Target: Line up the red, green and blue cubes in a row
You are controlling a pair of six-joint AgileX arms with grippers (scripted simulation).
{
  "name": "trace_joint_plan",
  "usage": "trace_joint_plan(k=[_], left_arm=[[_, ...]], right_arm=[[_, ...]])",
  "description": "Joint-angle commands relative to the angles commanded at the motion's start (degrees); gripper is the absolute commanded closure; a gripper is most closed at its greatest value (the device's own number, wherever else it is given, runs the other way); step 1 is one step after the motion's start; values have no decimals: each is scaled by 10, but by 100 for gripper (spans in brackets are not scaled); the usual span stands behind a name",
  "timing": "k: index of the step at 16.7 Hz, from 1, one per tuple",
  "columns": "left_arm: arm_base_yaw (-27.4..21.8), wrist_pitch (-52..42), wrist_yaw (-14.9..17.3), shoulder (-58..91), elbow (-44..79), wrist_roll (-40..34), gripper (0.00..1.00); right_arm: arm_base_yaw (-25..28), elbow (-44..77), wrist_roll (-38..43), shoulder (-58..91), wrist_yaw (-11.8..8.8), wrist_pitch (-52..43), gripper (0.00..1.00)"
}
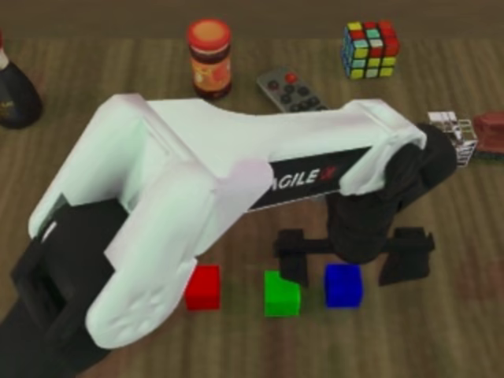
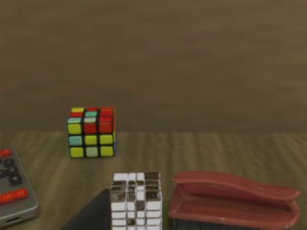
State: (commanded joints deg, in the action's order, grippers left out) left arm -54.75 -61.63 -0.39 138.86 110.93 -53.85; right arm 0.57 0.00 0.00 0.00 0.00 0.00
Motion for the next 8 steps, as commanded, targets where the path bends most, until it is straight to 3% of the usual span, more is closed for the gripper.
trace_joint_plan(k=[8], left_arm=[[9,-129,-1,-23,102,-3,0]], right_arm=[[0,0,0,0,0,0,0]])
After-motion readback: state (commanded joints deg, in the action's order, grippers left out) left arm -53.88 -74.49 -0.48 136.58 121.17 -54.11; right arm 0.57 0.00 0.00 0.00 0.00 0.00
